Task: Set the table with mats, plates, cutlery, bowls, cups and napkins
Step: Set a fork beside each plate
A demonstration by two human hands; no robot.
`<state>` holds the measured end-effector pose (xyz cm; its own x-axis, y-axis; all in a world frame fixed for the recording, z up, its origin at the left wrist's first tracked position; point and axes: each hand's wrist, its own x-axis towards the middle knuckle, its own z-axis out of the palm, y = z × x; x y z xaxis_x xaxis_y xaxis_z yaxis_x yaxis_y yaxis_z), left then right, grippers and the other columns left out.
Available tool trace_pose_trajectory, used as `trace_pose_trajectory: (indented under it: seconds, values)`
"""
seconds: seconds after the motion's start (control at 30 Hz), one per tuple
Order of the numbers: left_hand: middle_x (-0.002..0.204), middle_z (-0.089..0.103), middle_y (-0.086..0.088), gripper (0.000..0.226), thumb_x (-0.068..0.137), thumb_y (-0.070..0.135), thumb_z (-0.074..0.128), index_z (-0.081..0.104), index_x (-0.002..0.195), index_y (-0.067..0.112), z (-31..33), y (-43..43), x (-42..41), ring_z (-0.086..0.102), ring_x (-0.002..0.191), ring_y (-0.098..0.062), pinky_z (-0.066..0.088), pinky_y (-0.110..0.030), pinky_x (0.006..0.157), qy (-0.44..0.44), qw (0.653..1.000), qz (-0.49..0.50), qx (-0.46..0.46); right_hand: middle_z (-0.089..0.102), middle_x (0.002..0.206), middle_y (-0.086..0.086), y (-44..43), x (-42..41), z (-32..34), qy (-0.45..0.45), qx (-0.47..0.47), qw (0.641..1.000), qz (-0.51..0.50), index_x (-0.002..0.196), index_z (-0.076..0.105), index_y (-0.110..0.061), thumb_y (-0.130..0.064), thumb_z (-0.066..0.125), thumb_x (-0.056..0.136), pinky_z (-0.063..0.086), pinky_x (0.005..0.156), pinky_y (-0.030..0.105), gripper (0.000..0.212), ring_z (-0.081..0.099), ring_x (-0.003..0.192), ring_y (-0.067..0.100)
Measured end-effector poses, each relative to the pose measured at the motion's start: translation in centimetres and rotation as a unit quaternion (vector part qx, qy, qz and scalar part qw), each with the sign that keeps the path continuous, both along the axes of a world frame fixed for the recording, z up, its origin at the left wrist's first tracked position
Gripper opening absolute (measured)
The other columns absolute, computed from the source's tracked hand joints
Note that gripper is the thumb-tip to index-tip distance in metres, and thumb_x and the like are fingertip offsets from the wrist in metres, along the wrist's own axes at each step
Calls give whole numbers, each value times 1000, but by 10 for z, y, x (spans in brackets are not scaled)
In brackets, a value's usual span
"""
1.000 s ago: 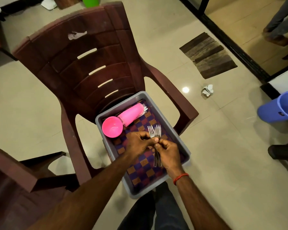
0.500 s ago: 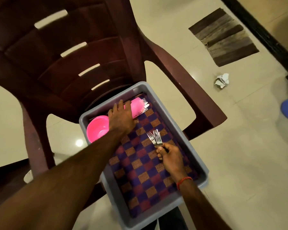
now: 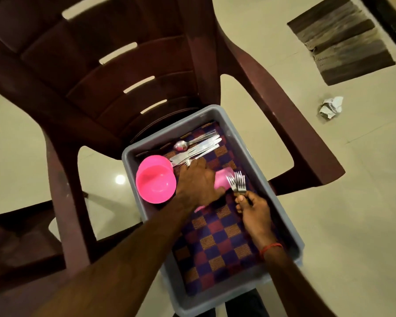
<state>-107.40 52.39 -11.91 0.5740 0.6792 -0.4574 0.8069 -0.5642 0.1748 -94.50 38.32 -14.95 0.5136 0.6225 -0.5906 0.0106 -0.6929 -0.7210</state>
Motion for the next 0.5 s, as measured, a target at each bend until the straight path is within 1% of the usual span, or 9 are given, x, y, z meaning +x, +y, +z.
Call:
trace_pose_trajectory:
  seconds: [0.1,0.13,0.23,0.27,0.33,0.37,0.4,0.47,0.5]
  values:
    - [110,62,-14,45,89,53,61,65,103,10,-4,-5,-5,60,105,-33,50,-41,88,-40,988,86,-121,72,85,-2,2,3,-4,-15,7,1000,-7,104,73,-20,-9,55,100,56,75,36,21,65,74,15]
    - [108,65,-15,44,93,53,59,64,100,9,-5,-5,-7,62,102,-33,51,-41,86,-45,983,107,-143,72,87,-2,3,4,-4,-23,11,1000,-5,106,72,-20,-10,55,100,56,76,37,21,66,76,16]
    - [97,69,-13,40,99,56,48,54,86,19,-15,-3,-14,64,92,-31,45,-37,73,-70,970,166,-165,71,90,-1,8,9,-4,-42,28,999,13,107,70,-20,-10,53,101,55,77,34,20,67,82,17]
    - [94,69,-11,38,101,56,46,50,87,21,-18,-4,-16,64,89,-30,45,-37,72,-82,965,180,-170,70,91,-1,10,11,-4,-45,31,998,20,107,69,-20,-10,53,102,55,76,33,20,66,81,16]
    - [89,70,-8,29,104,49,44,48,98,21,-25,-4,-18,69,81,-29,54,-42,71,-114,949,230,-184,70,92,-1,11,13,-5,-50,34,998,35,107,68,-19,-10,52,102,53,74,28,19,65,80,15]
    - [91,71,-9,21,104,43,45,47,107,22,-27,-3,-18,71,77,-30,57,-45,71,-130,936,268,-188,69,92,-1,11,14,-5,-52,37,997,43,108,68,-18,-10,51,102,53,73,27,19,65,79,14]
    - [98,72,-13,20,104,37,47,44,118,22,-31,-1,-17,72,77,-32,59,-49,74,-132,929,295,-178,69,92,-1,10,14,-6,-54,38,997,50,108,68,-18,-10,52,102,53,73,26,19,64,79,14]
    - [115,69,-19,48,102,28,54,32,144,19,-38,8,-14,69,98,-39,56,-53,87,-114,936,307,-126,69,91,-2,7,14,-9,-54,38,996,59,108,68,-18,-10,52,102,53,71,25,19,63,77,12]
    - [119,67,-21,58,100,26,57,27,150,16,-41,12,-13,66,107,-42,54,-53,92,-98,943,300,-108,69,92,-2,5,15,-10,-52,35,996,62,108,68,-18,-10,52,102,52,71,24,19,63,76,11]
